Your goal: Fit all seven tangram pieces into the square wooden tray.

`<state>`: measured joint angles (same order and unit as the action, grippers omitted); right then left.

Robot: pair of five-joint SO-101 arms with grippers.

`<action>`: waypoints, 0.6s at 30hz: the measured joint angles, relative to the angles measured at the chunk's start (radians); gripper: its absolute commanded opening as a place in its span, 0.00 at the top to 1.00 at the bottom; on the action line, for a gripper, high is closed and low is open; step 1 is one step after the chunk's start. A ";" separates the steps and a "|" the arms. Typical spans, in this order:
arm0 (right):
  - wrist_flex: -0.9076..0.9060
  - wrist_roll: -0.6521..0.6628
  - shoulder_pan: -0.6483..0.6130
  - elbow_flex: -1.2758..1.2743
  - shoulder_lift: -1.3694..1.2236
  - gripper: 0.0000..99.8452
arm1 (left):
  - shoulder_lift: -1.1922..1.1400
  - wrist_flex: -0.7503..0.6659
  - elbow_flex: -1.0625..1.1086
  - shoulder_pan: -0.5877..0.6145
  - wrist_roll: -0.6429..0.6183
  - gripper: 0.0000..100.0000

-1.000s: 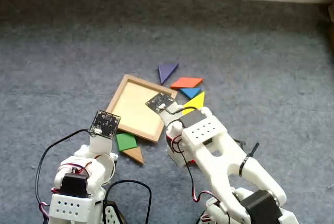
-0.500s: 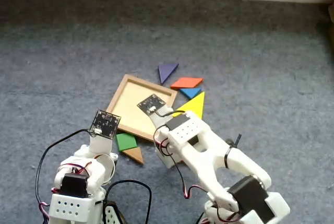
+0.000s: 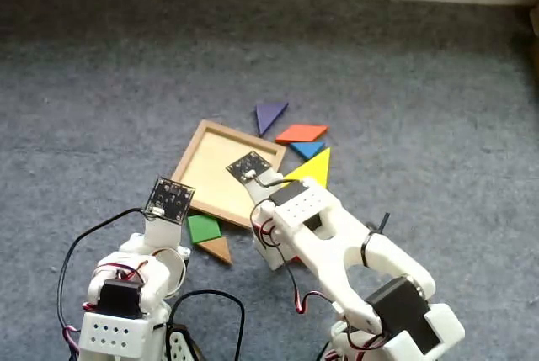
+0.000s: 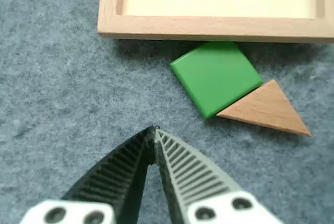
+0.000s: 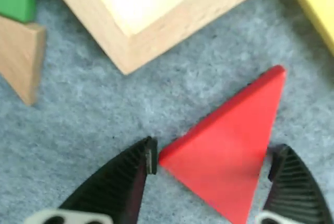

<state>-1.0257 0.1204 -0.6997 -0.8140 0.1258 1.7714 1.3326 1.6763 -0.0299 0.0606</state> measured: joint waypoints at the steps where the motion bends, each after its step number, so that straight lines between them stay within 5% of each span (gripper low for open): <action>1: 0.000 0.000 0.000 0.000 0.000 0.78 | 0.000 0.000 0.000 0.000 0.000 0.99; 18: -0.213 0.000 0.055 0.178 0.120 0.79 | 0.000 0.000 0.000 0.000 0.000 0.99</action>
<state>-1.2390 0.1204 -0.6444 -0.6360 0.2455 1.7714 1.3326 1.6763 -0.0299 0.0606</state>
